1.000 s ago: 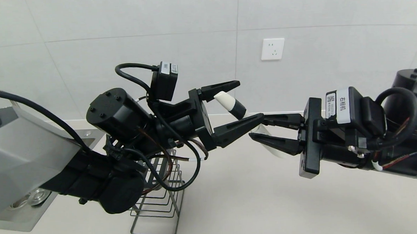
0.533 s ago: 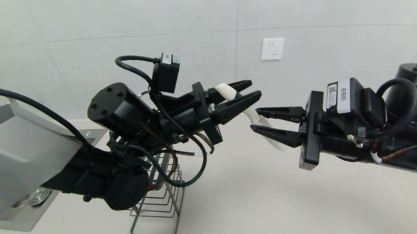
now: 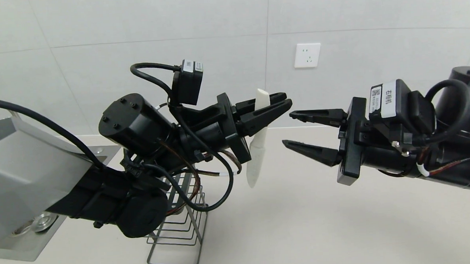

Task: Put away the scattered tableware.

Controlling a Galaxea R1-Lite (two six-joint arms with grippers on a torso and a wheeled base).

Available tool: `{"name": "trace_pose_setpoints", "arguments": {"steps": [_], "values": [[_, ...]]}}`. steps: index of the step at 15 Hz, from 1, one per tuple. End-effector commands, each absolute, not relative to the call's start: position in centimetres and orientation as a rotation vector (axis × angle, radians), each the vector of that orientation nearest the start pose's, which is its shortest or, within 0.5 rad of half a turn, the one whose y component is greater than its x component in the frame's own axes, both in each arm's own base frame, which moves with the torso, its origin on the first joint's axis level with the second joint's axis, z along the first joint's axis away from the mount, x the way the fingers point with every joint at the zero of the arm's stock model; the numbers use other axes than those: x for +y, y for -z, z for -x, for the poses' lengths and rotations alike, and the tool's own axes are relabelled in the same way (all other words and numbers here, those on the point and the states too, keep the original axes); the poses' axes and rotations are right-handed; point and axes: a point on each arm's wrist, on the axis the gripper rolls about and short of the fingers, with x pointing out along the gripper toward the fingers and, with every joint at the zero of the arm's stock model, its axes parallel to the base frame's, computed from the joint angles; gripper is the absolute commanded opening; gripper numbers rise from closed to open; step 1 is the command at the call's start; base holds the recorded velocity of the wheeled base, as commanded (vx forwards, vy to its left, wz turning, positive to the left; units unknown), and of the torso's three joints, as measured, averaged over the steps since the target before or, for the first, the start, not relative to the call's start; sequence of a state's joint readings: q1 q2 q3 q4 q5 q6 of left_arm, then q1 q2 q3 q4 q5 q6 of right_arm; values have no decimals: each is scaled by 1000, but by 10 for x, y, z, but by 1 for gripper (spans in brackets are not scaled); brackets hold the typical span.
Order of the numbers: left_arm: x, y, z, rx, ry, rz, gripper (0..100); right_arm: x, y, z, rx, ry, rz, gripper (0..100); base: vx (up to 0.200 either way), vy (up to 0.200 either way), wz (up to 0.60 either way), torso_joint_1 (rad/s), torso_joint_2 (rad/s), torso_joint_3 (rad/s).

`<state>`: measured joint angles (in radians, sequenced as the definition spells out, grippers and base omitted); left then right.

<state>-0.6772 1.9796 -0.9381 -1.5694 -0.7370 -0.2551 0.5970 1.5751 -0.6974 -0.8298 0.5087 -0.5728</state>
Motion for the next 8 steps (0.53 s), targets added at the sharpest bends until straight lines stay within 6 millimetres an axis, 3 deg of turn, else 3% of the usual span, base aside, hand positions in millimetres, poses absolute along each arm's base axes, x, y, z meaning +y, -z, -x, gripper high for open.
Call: {"name": "trace_pose_setpoints", "arguments": {"steps": [1, 5, 8], "values": [[-232, -213, -269, -399, 1435, 188, 0, 159, -205, -217, -251, -1087, 517, 100, 0, 0, 0, 0, 0, 0], [-225, -212, -267, -388, 1366, 208, 0, 147, -200, -205, -232, -1061, 516, 100, 0, 0, 0, 0, 0, 0], [-220, -223, -264, -426, 1276, 237, 0, 105, -198, -182, -210, -954, 520, 100, 0, 0, 0, 0, 0, 0]]}}
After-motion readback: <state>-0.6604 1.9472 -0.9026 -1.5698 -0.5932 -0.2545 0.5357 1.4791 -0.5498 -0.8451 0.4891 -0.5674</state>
